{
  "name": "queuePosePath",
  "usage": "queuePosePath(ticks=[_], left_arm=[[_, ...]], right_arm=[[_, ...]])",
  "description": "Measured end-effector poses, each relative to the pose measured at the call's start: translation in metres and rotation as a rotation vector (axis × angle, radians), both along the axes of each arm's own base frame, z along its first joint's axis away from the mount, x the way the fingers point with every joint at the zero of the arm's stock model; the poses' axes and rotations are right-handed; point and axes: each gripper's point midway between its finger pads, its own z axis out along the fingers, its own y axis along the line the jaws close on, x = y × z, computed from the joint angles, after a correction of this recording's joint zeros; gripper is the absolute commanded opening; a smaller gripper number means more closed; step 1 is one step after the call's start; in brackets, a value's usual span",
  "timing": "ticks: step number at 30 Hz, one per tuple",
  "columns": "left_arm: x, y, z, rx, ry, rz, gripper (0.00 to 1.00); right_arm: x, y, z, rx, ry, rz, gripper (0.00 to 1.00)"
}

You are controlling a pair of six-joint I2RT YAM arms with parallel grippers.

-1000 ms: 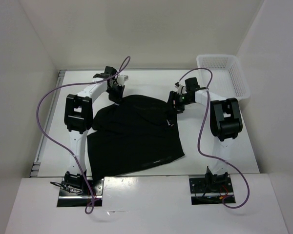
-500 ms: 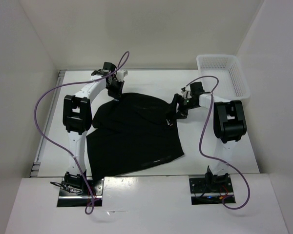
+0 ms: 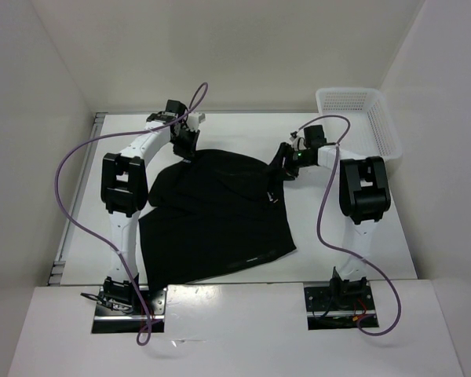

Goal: Fold and stack the shorts
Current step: Flatten the shorts out, then fold the shorts

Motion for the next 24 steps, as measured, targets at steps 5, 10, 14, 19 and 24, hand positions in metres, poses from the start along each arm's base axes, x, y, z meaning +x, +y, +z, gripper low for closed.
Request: queuePosePath(ticks=[5,10,14,19,24], left_arm=[[0.002,0.001,0.003,0.004,-0.009,0.003,0.00],[0.011,0.004,0.016,0.007,-0.043,0.014,0.00],[0.037,0.015,0.054,0.029,-0.150,0.052,0.00],[0.082,0.042,0.148,0.004,-0.388,0.125,0.00],[0.060,0.025,0.163,-0.013,-0.386,0.085,0.00]], right_arm=[[0.002,0.002,-0.026,-0.019,0.065,-0.020,0.28],[0.023,0.004,-0.023,-0.021,0.042,-0.037,0.00],[0.053,0.004,0.007,-0.013,-0.064,-0.038,0.00],[0.086,-0.014,0.059,-0.012,-0.280,0.002,0.00],[0.079,-0.025,0.102,-0.073,-0.482,0.099,0.00]])
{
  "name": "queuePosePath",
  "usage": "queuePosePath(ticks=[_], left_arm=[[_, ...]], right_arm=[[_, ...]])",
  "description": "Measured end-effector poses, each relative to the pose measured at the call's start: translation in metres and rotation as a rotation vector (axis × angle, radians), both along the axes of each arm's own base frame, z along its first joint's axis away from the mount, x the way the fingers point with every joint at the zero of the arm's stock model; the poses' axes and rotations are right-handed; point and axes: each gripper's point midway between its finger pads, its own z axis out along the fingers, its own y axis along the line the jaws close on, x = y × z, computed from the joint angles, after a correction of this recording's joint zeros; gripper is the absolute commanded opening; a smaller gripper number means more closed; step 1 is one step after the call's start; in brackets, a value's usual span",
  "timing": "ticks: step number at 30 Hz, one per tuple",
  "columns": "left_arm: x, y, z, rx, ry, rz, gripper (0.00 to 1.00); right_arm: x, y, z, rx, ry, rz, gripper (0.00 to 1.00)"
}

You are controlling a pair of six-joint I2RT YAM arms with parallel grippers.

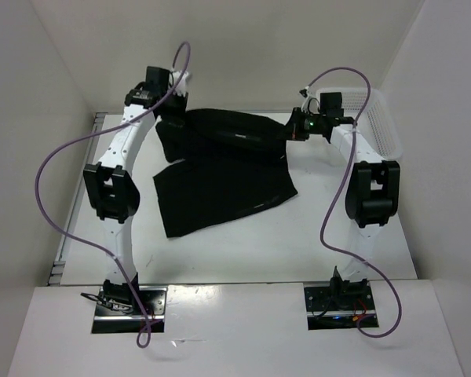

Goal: Fold and stack the shorts
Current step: Fold the shorts

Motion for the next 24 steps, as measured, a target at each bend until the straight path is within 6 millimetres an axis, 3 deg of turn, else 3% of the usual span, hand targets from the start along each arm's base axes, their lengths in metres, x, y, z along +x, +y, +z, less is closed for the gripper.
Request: queuePosePath(ticks=[3,6,7,8,10,12,14,16,18,24], left_arm=[[-0.049,-0.006,-0.040,0.057,0.132,-0.007,0.00],[-0.116,-0.012,-0.087,0.126,0.280,-0.037,0.06],[-0.136,-0.017,-0.099,0.146,0.314,-0.057,0.10],[-0.155,-0.021,-0.109,0.165,0.346,-0.078,0.28],[-0.193,-0.021,-0.127,0.208,0.421,-0.105,0.43],[-0.221,-0.012,-0.140,0.242,0.484,-0.112,0.53],[-0.243,-0.002,-0.150,0.268,0.540,-0.107,0.53],[-0.255,0.007,-0.156,0.279,0.582,-0.096,0.54],[-0.254,0.014,-0.155,0.256,0.591,-0.073,0.54],[-0.222,0.058,-0.145,0.156,0.524,0.077,0.53]], right_arm=[[-0.016,-0.009,0.006,-0.044,-0.042,0.032,0.00],[-0.033,-0.016,-0.004,-0.092,-0.043,0.070,0.00],[-0.040,-0.017,-0.010,-0.105,-0.030,0.083,0.00],[-0.048,-0.018,-0.016,-0.120,-0.018,0.096,0.00],[-0.061,-0.021,-0.028,-0.146,0.008,0.112,0.00],[-0.073,-0.026,-0.039,-0.175,0.026,0.122,0.00],[-0.080,-0.029,-0.047,-0.200,0.035,0.131,0.00],[-0.089,-0.032,-0.055,-0.220,0.050,0.142,0.00],[-0.096,-0.033,-0.058,-0.232,0.056,0.148,0.00],[-0.106,-0.036,-0.057,-0.253,0.036,0.169,0.00]])
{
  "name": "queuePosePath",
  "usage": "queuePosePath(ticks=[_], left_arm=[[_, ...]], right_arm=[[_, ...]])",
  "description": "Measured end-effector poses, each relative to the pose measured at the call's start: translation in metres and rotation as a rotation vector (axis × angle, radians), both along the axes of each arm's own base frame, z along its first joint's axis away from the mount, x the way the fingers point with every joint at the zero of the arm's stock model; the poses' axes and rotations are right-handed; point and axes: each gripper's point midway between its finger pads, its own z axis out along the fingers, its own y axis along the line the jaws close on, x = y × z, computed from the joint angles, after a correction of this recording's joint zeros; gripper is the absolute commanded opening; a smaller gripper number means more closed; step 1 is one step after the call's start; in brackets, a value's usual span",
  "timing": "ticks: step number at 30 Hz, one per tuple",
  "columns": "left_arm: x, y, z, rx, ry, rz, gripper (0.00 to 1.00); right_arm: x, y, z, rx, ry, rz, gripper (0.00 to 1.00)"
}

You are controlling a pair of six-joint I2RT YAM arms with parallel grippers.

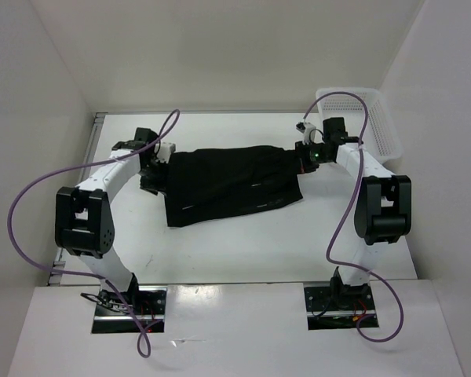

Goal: Fold and stack the shorts
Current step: Fold the shorts

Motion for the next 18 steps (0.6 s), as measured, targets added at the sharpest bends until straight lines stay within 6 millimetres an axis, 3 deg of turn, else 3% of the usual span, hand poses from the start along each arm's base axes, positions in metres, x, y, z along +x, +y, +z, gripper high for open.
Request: queuePosePath(ticks=[2,9,14,18], left_arm=[[0.006,0.002,-0.001,-0.027,-0.007,0.013,0.53],[0.028,-0.032,-0.028,-0.171,0.056,-0.044,0.53],[0.021,-0.040,-0.054,-0.211,0.141,-0.049,0.51],[0.022,-0.036,-0.056,-0.203,0.152,-0.040,0.50]], right_arm=[[-0.002,0.000,-0.001,-0.002,-0.001,0.004,0.00],[-0.005,-0.003,-0.006,-0.022,-0.005,0.016,0.00],[-0.006,-0.003,-0.008,-0.028,-0.003,0.019,0.00],[-0.007,-0.004,-0.010,-0.030,0.000,0.019,0.00]])
